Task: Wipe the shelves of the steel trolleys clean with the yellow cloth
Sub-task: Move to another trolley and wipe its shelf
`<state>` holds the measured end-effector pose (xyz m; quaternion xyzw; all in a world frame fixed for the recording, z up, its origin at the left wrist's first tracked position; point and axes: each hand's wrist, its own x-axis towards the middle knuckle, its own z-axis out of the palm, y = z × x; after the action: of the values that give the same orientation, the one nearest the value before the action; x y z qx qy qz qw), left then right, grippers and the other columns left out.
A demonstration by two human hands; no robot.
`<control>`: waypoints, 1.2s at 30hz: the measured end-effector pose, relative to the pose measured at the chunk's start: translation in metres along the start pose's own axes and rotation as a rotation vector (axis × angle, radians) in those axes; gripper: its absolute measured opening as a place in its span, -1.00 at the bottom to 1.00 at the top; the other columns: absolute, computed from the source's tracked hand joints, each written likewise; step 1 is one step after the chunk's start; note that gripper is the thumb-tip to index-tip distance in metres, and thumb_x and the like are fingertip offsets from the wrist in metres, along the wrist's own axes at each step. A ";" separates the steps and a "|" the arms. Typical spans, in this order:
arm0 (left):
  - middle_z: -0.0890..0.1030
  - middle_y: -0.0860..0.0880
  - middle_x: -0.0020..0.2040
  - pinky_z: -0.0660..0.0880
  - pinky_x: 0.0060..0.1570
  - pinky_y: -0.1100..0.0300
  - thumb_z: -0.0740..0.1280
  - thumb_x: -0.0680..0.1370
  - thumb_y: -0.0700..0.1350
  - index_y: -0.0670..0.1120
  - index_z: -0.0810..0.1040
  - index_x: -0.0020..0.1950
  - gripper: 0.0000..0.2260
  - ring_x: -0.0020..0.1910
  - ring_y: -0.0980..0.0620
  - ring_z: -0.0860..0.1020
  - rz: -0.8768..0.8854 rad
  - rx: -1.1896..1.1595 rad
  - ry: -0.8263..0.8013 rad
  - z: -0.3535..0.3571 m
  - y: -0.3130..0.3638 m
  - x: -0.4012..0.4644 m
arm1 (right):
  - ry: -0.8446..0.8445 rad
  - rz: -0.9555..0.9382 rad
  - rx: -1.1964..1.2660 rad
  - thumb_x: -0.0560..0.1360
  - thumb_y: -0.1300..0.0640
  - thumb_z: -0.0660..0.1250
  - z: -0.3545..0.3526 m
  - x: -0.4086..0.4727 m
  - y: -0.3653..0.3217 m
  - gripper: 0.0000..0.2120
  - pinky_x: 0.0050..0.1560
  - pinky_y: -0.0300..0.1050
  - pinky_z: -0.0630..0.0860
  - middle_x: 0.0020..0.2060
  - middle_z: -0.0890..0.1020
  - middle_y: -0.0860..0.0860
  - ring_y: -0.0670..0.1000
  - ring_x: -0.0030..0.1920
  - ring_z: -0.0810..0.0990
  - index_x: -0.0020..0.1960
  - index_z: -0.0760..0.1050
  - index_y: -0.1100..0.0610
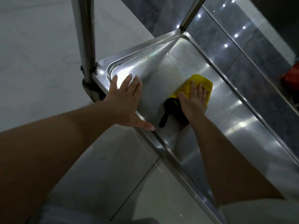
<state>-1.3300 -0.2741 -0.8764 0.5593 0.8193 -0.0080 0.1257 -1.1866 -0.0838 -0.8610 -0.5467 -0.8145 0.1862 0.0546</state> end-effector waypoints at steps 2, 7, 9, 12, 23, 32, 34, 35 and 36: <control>-0.29 -0.17 0.55 -0.28 0.41 -0.30 -0.24 0.04 0.71 -0.20 -0.30 0.53 0.33 0.52 -0.15 -0.32 -0.004 -0.008 0.002 0.001 -0.001 0.000 | -0.015 0.012 0.010 0.48 -0.15 0.16 0.003 0.012 -0.010 -0.33 0.43 0.29 -0.18 0.55 -0.10 -0.09 -0.02 0.53 -0.20 0.52 -0.04 -0.19; -0.30 -0.16 0.55 -0.30 0.40 -0.29 -0.20 0.03 0.71 -0.19 -0.30 0.53 0.34 0.52 -0.14 -0.33 -0.014 -0.037 -0.026 -0.001 0.000 0.002 | -0.071 -0.128 0.007 0.50 -0.09 0.14 -0.001 -0.016 0.003 -0.37 0.48 0.22 -0.16 0.55 -0.08 -0.10 -0.04 0.53 -0.20 0.52 -0.01 -0.21; -0.31 -0.15 0.55 -0.31 0.39 -0.29 -0.17 0.04 0.72 -0.19 -0.31 0.53 0.34 0.51 -0.14 -0.35 -0.009 -0.056 -0.052 -0.005 -0.003 0.000 | -0.069 -0.217 0.022 0.40 -0.17 0.08 -0.005 -0.048 0.017 -0.30 0.51 0.10 -0.16 0.55 -0.03 -0.06 0.00 0.54 -0.16 0.52 0.04 -0.14; -0.31 -0.14 0.55 -0.33 0.38 -0.27 -0.17 0.02 0.73 -0.18 -0.31 0.53 0.35 0.51 -0.13 -0.35 0.003 -0.073 -0.066 -0.006 -0.002 -0.001 | -0.097 -0.285 -0.016 0.31 -0.19 0.03 -0.010 -0.079 0.033 -0.21 0.52 -0.02 -0.17 0.55 0.00 0.01 0.05 0.54 -0.14 0.52 0.05 -0.05; -0.25 -0.13 0.57 -0.24 0.40 -0.29 -0.24 -0.06 0.74 -0.15 -0.28 0.54 0.40 0.53 -0.12 -0.28 -0.014 -0.031 -0.038 0.002 0.002 0.008 | 0.044 0.148 -0.010 0.51 -0.19 0.07 0.012 -0.061 -0.002 -0.36 0.45 0.25 -0.17 0.56 -0.12 -0.06 0.01 0.53 -0.22 0.53 -0.08 -0.17; -0.20 -0.15 0.58 -0.19 0.41 -0.30 -0.27 -0.07 0.73 -0.18 -0.21 0.55 0.41 0.54 -0.14 -0.22 0.004 -0.024 -0.024 0.000 0.003 -0.002 | -0.003 -0.124 -0.071 0.47 -0.19 0.05 0.011 -0.109 0.013 -0.33 0.48 0.18 -0.13 0.56 -0.09 -0.04 0.02 0.54 -0.20 0.54 -0.05 -0.14; -0.19 -0.17 0.57 -0.18 0.41 -0.30 -0.26 -0.04 0.73 -0.19 -0.21 0.55 0.39 0.54 -0.15 -0.21 0.008 -0.016 -0.020 0.001 0.005 -0.004 | -0.015 -0.156 -0.068 0.42 -0.20 0.03 0.009 -0.114 0.022 -0.30 0.49 0.15 -0.12 0.56 -0.08 -0.06 0.00 0.54 -0.19 0.53 -0.03 -0.15; -0.19 -0.17 0.57 -0.18 0.41 -0.31 -0.26 -0.03 0.73 -0.19 -0.21 0.55 0.39 0.54 -0.16 -0.21 0.007 -0.016 -0.025 0.000 0.006 -0.005 | -0.008 -0.145 -0.064 0.42 -0.20 0.04 0.007 -0.109 0.023 -0.31 0.50 0.15 -0.12 0.56 -0.07 -0.06 -0.01 0.54 -0.18 0.53 -0.02 -0.15; -0.20 -0.17 0.57 -0.18 0.41 -0.30 -0.26 -0.04 0.73 -0.19 -0.22 0.55 0.39 0.54 -0.16 -0.22 0.006 -0.017 -0.033 -0.001 0.008 -0.005 | 0.003 -0.121 -0.064 0.45 -0.19 0.06 0.006 -0.102 0.021 -0.33 0.50 0.17 -0.11 0.56 -0.07 -0.06 -0.01 0.54 -0.17 0.53 -0.02 -0.15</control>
<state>-1.3213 -0.2755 -0.8735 0.5604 0.8155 -0.0100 0.1441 -1.1294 -0.1716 -0.8624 -0.4983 -0.8515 0.1556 0.0497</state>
